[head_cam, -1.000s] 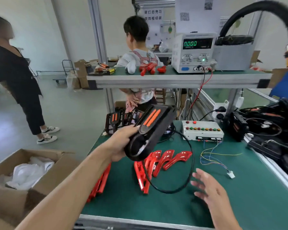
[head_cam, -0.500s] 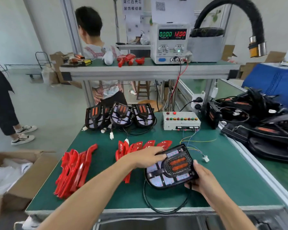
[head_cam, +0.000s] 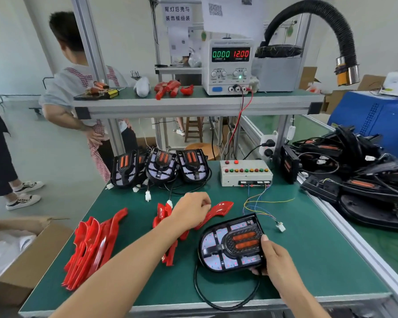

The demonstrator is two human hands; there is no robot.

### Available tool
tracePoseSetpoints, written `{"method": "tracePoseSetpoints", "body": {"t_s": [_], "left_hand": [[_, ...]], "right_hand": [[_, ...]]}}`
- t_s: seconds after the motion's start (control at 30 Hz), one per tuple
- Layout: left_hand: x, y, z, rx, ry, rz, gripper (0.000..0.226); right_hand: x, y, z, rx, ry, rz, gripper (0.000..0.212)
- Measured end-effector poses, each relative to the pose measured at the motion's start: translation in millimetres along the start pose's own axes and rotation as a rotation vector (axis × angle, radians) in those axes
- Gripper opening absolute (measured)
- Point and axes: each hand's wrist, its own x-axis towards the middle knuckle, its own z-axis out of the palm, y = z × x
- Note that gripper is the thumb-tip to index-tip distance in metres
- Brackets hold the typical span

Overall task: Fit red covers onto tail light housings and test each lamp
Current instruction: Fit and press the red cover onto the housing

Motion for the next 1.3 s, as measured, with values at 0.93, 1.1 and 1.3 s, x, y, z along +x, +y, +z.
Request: {"method": "tracePoseSetpoints", "body": {"t_s": [0.93, 1.1, 1.3], "left_hand": [[-25.6, 29.0, -13.8, -1.012, 0.452, 0.079, 0.023], [-71.5, 13.5, 38.8, -1.008, 0.272, 0.144, 0.025], [-88.6, -2.9, 50.1, -0.693, 0.218, 0.215, 0.035]], "right_hand": [[-4.8, -7.9, 3.4, 0.064, 0.012, -0.014, 0.058], [-3.9, -8.1, 2.4, 0.071, 0.011, -0.027, 0.057], [-1.1, -4.3, 2.2, 0.035, 0.051, -0.006, 0.053]]}}
